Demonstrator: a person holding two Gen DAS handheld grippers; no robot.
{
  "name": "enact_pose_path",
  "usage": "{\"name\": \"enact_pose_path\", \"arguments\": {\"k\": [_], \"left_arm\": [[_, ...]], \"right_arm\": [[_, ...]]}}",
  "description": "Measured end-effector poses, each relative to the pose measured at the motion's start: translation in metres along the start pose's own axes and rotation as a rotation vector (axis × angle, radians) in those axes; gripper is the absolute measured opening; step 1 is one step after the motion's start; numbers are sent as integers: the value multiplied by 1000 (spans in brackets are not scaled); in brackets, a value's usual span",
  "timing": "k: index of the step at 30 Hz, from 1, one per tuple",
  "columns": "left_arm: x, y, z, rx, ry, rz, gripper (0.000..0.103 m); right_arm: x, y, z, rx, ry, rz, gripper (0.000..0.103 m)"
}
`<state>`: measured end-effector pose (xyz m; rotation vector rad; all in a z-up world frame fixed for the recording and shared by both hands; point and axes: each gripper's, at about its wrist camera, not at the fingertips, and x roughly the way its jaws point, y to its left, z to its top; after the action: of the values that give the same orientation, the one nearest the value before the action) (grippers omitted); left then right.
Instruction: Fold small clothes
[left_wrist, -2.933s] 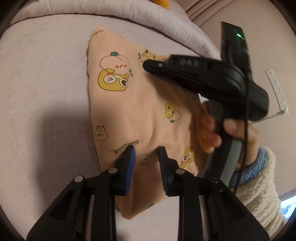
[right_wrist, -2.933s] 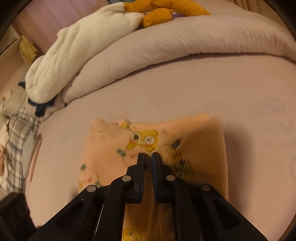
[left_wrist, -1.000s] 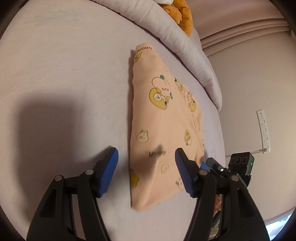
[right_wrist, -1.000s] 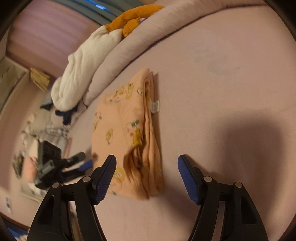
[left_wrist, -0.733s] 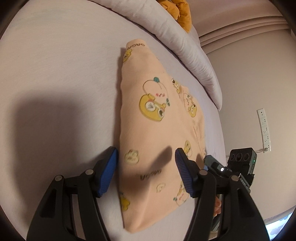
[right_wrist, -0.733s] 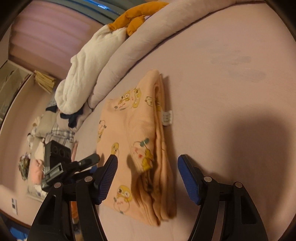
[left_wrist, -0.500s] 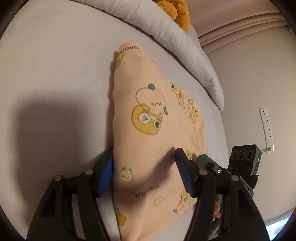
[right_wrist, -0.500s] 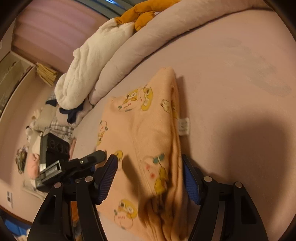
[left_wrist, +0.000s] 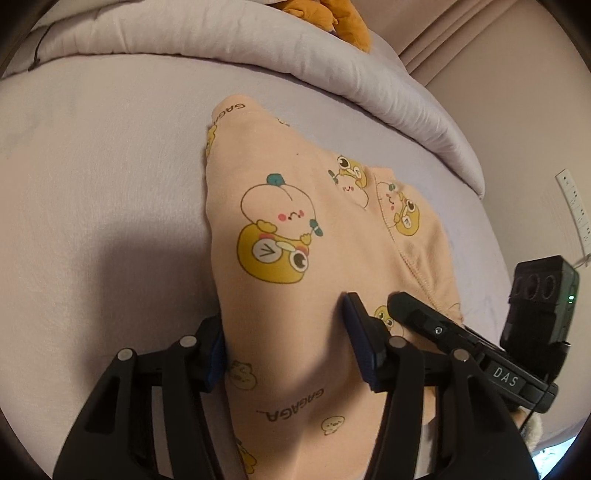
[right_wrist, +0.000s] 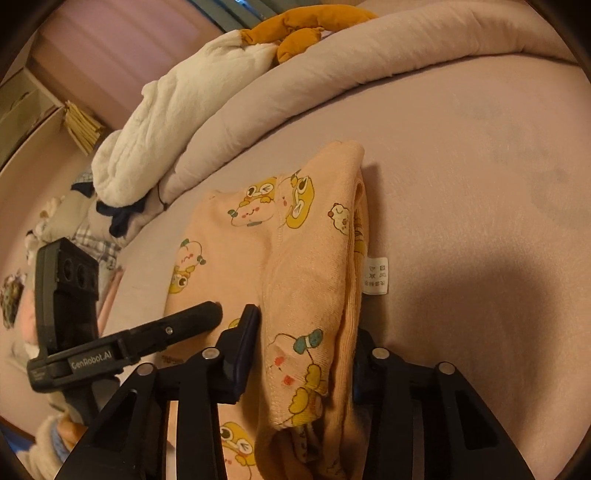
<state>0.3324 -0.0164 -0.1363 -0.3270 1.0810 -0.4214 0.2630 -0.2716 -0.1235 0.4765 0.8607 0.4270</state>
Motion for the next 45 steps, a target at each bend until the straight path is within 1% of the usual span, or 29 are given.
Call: {"name": "enact_pose_path", "arguments": {"k": [3,9,20,23,24,27,30,34,38,41,45], "left_arm": [[2,-1,0,11,-1,19,53],[2,-9,0,44,-1,68,47],[3,-11,-1,54,-3,85,45],[2,-12,-1,67,-5,86,40],[1,-13,-2,73,-8,87,37],[-5,-17,-4,95,-18,96,29],[-10,-23,-8,119,-29,108,26],[-18,-28,-16,127,-30,107,25],[-30,-28,-28,98,-30,71,24],[-47,-28,-44,89,-39,44,25],[-66,-29,-66,79,-36,31,24]], "right_arm": [[-3,8,-2,-21,-16,-24,34],[-7,18,-1,-42,-32,-68,31],[-8,27,-1,-78,-45,-101,28],[-8,31,-1,-87,-51,-114,28],[-9,32,-1,-92,-55,-117,28],[-12,37,-2,-103,-70,-112,27],[-17,44,-3,-118,-84,-100,27],[-26,57,-8,-152,-96,-97,26],[-40,64,-17,-164,-107,-76,26],[-51,69,-27,-171,-105,-53,26],[-62,79,-44,-178,-91,-25,26]]}}
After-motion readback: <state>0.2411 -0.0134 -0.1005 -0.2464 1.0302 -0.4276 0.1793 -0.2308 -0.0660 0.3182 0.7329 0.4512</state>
